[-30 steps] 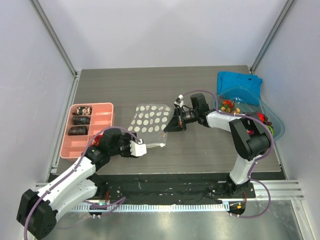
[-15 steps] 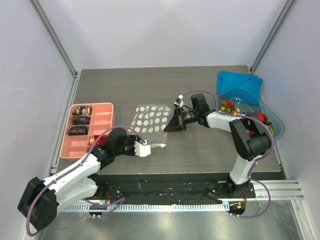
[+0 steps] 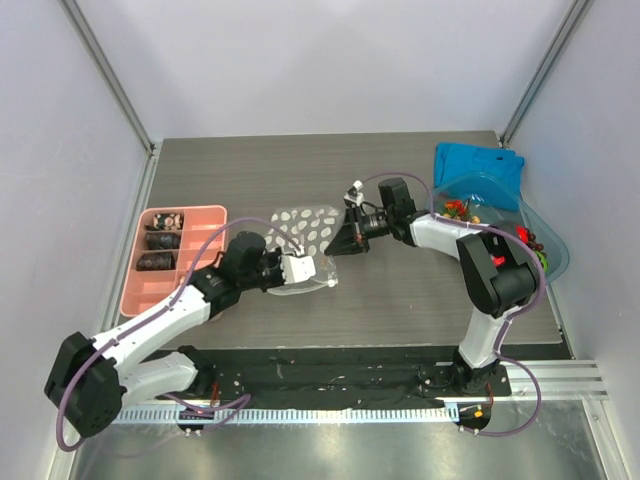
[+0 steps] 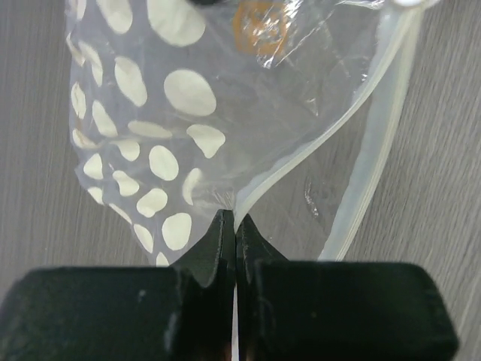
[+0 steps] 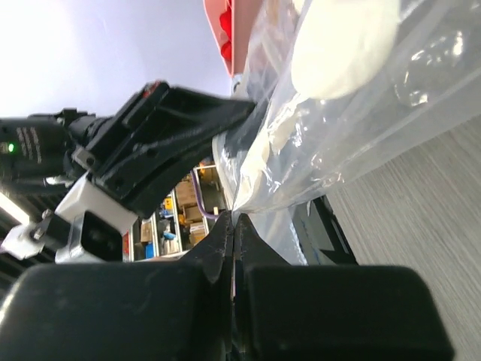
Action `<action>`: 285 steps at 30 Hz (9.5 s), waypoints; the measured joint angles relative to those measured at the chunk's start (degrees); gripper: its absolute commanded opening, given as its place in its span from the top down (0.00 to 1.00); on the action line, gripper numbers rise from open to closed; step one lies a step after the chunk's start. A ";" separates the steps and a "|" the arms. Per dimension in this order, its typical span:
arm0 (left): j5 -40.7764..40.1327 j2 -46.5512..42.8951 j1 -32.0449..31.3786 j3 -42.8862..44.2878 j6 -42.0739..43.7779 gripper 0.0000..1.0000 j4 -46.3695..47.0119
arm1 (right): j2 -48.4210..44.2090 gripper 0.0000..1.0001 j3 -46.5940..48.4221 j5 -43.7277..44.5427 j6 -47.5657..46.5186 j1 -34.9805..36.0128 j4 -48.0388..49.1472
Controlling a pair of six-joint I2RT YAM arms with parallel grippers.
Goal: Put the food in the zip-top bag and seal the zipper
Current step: Pick up the zipper food storage bag at the center of the board, then open the zipper of the food storage bag at the center of the board, then pick up the fake vegetable from the bin, then place the fake vegetable in the zipper food storage bag, then pick up the fake vegetable from the bin, then place the fake vegetable in the zipper food storage bag.
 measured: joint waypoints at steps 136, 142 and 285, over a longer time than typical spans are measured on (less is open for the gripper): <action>2.01 33.48 5.09 53.09 -74.34 1.00 -31.39 | 8.41 0.64 39.21 50.45 -86.82 -50.51 -76.56; 2.45 33.70 5.09 54.51 -74.62 1.00 -31.43 | 8.02 0.65 52.83 46.42 -86.49 -50.51 -81.44; 30.95 33.73 10.21 45.05 -92.11 1.00 -8.68 | -22.12 0.43 37.55 24.48 -56.57 -11.15 -50.73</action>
